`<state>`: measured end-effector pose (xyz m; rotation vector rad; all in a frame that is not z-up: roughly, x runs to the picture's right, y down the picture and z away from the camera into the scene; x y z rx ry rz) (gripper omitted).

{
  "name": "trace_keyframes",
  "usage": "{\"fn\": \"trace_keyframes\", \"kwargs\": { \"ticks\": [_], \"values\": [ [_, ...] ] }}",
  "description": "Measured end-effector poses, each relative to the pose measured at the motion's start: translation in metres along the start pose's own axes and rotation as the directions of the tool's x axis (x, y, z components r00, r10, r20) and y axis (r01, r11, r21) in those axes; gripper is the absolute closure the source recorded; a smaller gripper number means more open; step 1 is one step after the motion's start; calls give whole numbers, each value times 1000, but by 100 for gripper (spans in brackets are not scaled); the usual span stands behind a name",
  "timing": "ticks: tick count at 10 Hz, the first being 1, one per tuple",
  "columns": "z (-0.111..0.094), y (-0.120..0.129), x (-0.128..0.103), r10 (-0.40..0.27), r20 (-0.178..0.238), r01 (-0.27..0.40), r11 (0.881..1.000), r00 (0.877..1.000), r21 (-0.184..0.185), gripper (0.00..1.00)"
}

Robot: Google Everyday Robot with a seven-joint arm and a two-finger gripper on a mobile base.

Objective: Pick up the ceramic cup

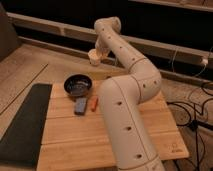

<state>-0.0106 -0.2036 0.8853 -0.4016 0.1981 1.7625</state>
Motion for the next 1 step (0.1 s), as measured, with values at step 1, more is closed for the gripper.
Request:
{"fn": "trace_keyframes", "kwargs": {
  "ticks": [1],
  "values": [
    [-8,-2,6,-1,-7,2,1000,1000,5,100]
  ]
}}
